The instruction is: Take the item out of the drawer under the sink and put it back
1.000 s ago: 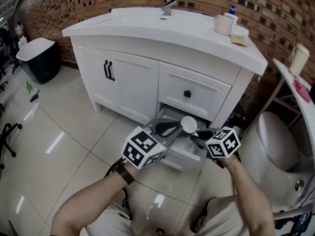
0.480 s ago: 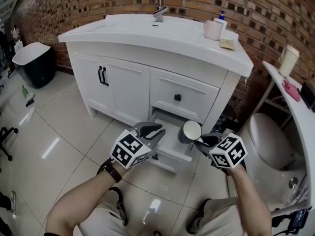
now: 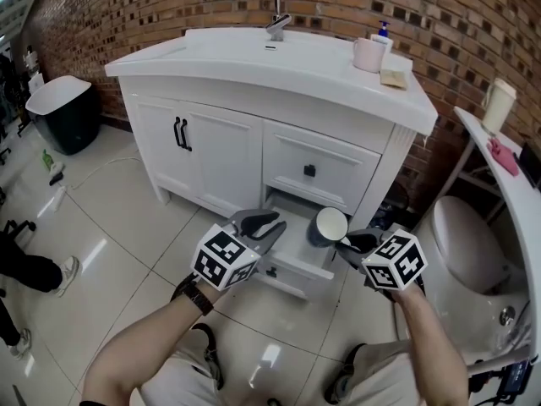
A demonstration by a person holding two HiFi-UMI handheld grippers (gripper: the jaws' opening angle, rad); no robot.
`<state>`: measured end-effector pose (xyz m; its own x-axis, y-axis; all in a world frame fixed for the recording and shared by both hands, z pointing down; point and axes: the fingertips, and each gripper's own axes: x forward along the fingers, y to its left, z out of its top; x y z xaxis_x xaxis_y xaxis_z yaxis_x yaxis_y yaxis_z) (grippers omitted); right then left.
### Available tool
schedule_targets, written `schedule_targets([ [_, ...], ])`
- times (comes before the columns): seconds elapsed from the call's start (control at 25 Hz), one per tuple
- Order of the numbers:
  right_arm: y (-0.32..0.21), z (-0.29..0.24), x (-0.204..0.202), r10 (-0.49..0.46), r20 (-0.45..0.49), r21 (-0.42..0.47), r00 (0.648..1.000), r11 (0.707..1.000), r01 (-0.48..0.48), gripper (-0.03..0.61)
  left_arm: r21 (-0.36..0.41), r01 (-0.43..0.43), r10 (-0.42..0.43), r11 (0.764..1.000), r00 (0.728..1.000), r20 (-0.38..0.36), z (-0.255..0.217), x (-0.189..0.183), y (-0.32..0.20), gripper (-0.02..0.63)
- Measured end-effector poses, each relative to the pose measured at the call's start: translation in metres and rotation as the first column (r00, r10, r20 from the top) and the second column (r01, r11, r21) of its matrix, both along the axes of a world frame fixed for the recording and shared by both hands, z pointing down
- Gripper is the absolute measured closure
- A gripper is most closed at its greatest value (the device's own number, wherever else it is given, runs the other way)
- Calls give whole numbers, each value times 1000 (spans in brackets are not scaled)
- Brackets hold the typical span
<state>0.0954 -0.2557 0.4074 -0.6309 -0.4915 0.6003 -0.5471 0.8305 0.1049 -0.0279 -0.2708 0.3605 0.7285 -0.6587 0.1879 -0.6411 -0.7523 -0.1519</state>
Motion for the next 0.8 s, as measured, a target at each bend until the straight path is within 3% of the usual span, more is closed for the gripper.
schedule_targets([
  [0.4, -5, 7, -4, 16, -5, -13, 1000, 1000, -16, 511, -7, -8, 8, 1000, 1000, 15, 4, -1, 2, 517],
  [0.8, -59, 89, -33, 42, -142, -163, 989, 985, -65, 511, -25, 37, -37, 999, 999, 8, 6, -11, -10, 518],
])
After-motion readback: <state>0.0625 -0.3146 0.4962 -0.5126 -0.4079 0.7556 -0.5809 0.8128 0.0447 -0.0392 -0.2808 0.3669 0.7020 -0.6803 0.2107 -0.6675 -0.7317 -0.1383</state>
